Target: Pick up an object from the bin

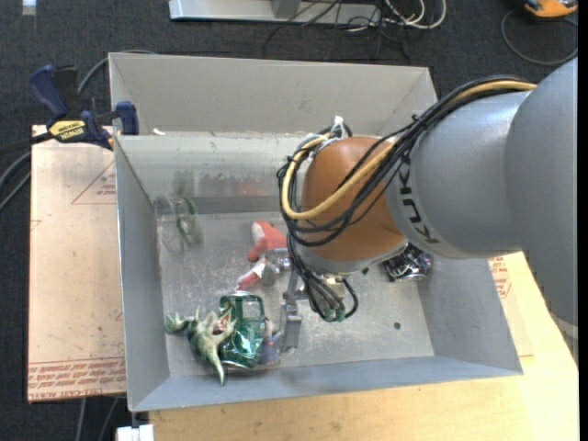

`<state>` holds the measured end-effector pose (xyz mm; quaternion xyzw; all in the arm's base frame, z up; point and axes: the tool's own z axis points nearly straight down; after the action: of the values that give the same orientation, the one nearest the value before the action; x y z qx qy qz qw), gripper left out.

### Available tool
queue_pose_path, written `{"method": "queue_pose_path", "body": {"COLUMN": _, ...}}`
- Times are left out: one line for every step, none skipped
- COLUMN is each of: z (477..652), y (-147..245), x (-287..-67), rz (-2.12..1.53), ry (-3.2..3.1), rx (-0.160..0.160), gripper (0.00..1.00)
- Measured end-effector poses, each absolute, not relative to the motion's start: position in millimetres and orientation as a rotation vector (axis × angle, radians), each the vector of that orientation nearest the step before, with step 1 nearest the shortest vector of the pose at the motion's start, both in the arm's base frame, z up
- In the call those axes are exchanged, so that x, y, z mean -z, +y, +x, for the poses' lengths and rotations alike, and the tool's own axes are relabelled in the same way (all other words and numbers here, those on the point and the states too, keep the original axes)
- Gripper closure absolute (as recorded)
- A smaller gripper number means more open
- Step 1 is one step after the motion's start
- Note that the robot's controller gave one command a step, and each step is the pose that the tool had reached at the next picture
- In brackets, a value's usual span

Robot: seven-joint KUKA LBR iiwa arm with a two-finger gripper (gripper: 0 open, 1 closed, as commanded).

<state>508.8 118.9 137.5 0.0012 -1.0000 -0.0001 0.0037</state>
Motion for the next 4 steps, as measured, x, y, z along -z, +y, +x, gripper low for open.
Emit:
{"method": "queue_pose_path", "body": {"z": 510.9, "y": 118, "x": -141, "rz": -0.001, "ry": -3.141, "rx": 0.002, "gripper": 0.0}}
{"method": "queue_pose_path", "body": {"z": 502.9, "y": 163, "x": -67, "rz": 0.159, "ry": -3.13, "rx": 0.004, "gripper": 0.0}}
{"method": "queue_pose_path", "body": {"z": 501.4, "y": 172, "x": -70, "rz": 0.238, "ry": -3.135, "rx": 0.002, "gripper": 0.0}}
{"method": "queue_pose_path", "body": {"z": 500.7, "y": 173, "x": -70, "rz": 0.25, "ry": -3.135, "rx": 0.002, "gripper": 0.0}}
